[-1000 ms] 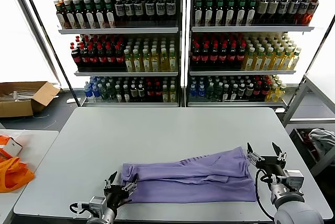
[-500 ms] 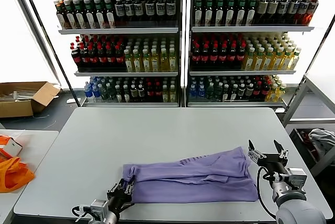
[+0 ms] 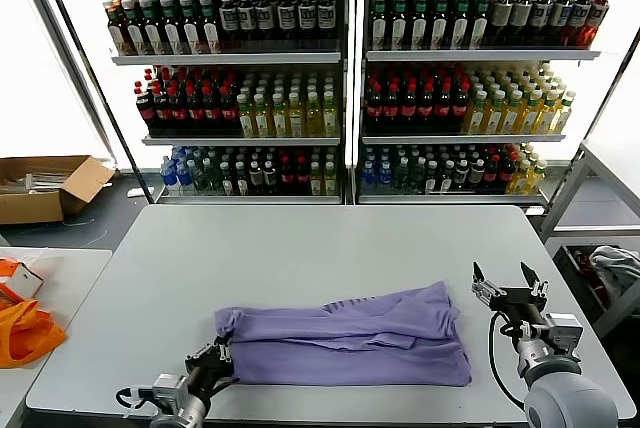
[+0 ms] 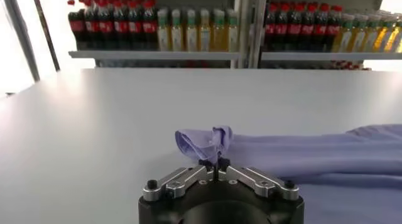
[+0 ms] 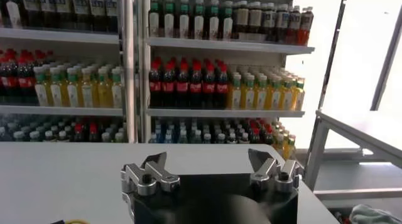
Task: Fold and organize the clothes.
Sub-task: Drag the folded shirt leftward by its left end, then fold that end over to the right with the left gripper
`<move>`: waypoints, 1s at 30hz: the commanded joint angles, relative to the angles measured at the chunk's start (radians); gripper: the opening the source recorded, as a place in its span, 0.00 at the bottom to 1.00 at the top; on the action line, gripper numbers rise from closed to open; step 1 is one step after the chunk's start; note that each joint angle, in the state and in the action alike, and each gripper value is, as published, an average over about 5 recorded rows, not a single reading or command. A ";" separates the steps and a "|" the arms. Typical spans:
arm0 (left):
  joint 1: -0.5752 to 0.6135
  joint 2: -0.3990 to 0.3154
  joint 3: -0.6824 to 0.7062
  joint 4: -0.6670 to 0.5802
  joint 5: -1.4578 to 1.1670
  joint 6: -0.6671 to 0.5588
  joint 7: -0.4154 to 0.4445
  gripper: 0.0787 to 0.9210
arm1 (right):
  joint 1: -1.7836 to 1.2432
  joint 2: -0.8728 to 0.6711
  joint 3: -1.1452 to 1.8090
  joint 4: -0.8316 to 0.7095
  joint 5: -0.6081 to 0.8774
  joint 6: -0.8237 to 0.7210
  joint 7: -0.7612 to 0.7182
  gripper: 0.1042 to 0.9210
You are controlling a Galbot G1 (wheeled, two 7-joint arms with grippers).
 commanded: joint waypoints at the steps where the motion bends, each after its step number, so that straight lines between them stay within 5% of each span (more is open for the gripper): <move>1: -0.007 0.170 -0.341 -0.046 -0.075 0.020 -0.005 0.02 | 0.031 -0.001 -0.011 -0.008 0.004 0.001 0.000 0.88; 7: -0.024 0.368 -0.564 0.021 -0.147 0.039 0.000 0.02 | 0.027 -0.004 -0.010 0.005 0.006 0.003 -0.001 0.88; 11: -0.009 0.412 -0.606 0.006 -0.158 0.045 0.011 0.02 | 0.021 0.000 -0.009 0.019 0.004 0.004 -0.001 0.88; 18: 0.029 0.251 -0.372 -0.138 -0.050 0.036 0.040 0.02 | -0.016 0.008 -0.009 0.053 -0.014 0.008 -0.002 0.88; 24: 0.028 0.092 -0.078 -0.141 0.114 0.014 0.054 0.02 | -0.061 0.021 -0.001 0.087 -0.039 0.013 -0.002 0.88; 30: 0.006 0.049 0.065 -0.113 0.145 0.025 0.050 0.02 | -0.120 0.046 0.003 0.113 -0.073 0.026 -0.006 0.88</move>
